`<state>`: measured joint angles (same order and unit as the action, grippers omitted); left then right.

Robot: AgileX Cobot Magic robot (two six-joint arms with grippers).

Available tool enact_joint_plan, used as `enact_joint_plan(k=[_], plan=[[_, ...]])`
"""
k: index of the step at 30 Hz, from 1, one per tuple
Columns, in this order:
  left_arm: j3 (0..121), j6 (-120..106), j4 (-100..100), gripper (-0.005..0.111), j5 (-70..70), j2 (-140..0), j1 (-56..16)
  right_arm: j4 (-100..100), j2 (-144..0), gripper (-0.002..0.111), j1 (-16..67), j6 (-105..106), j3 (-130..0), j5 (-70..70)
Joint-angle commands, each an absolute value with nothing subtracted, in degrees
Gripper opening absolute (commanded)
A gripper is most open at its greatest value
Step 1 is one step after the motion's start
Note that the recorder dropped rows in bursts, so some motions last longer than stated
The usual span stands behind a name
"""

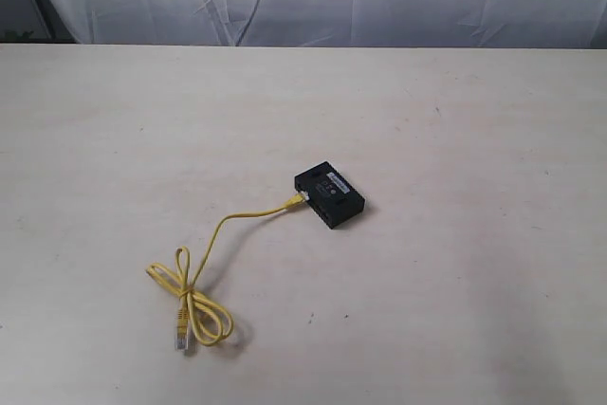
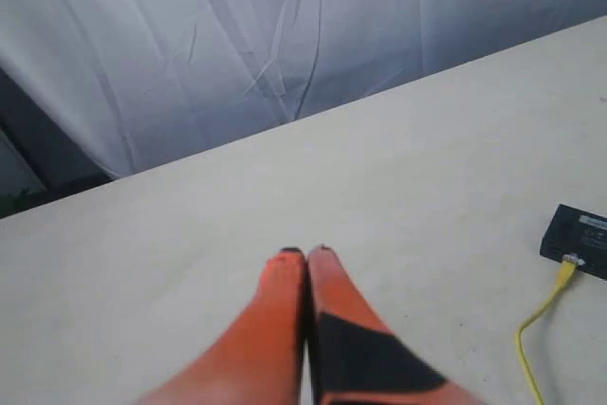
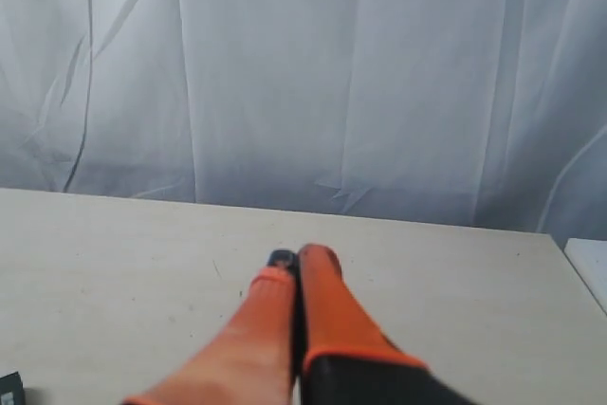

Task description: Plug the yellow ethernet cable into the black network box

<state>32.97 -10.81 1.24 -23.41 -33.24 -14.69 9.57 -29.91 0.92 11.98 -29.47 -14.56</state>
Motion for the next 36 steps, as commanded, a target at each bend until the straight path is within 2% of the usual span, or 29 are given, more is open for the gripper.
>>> enact_joint_plan(k=[1,9,30,36], plan=[[29.9,-10.43,2.03,0.0,-20.42,-29.88,-14.39,9.69,-25.99,-0.001,0.6,12.11,-25.92,-11.21],[26.34,-10.43,4.06,0.0,-15.0,-24.93,-14.39,9.78,-20.22,-0.001,0.6,12.0,-22.53,-8.06],[26.2,-11.26,3.19,0.0,-15.15,-24.6,-14.39,15.34,-20.02,-0.001,0.6,11.84,-22.39,-8.88],[22.22,-7.53,2.54,0.0,-16.33,-15.29,-12.34,15.43,-20.02,-0.001,0.6,11.84,-22.39,-8.88]])
